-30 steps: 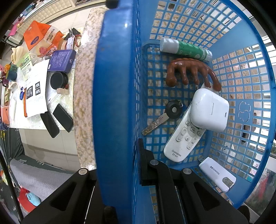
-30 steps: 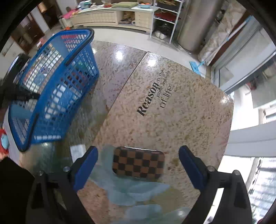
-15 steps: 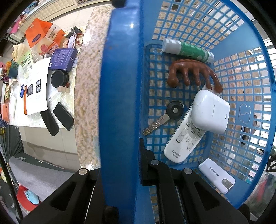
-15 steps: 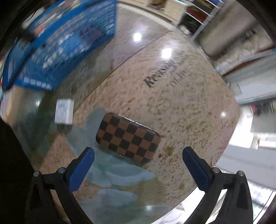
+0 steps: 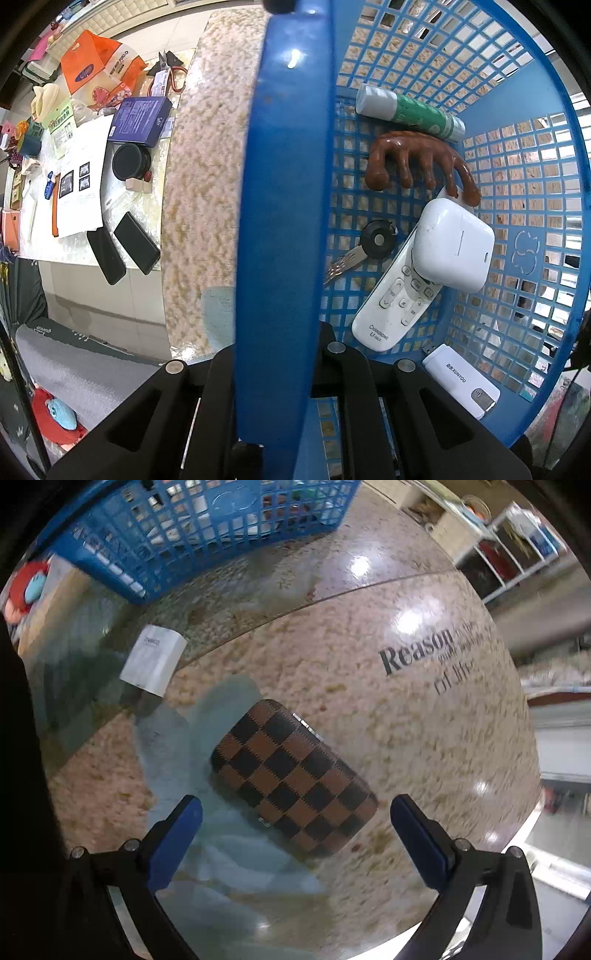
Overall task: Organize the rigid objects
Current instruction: 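Lift the checkered case and adjust its hold in the right gripper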
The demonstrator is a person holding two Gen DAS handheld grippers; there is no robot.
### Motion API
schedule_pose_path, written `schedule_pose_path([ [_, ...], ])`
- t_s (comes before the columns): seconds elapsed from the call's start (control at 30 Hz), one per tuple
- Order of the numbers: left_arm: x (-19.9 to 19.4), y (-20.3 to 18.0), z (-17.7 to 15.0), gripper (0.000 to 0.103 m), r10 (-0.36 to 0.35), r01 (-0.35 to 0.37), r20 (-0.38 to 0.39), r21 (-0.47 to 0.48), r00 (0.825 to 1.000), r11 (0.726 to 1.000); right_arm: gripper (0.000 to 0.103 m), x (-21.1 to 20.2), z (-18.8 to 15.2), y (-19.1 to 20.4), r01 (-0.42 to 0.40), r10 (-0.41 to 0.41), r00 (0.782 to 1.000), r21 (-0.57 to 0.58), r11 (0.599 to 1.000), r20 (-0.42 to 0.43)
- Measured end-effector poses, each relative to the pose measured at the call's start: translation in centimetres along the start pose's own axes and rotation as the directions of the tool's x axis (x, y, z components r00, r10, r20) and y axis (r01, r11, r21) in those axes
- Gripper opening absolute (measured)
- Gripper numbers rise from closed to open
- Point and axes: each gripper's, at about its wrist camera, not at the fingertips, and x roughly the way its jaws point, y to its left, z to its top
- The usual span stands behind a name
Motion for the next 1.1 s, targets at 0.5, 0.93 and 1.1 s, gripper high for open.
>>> schedule_pose_path([
  [0.5, 0.0, 0.1, 0.1, 0.013, 0.005, -0.005, -0.006, -0.012, 1.000, 1.000, 0.103, 4.9, 0.4, -0.1, -0.066, 0.067, 0.998, -0.155, 0.986, 0.002],
  [0.93, 0.1, 0.7, 0.1, 0.014, 0.002, -0.003, -0.011, -0.023, 1.000, 1.000, 0.093, 3.3, -1.5, 0.0, -0.068, 0.077, 0.994, -0.126, 0.990, 0.072],
  [1.1, 0.2, 0.3, 0.1, 0.014, 0.013, -0.013, -0.015, -0.007, 1.000, 1.000, 0.077, 1.8, -1.3, 1.4, -0.067, 0.076, 0.995, -0.123, 0.990, 0.070],
])
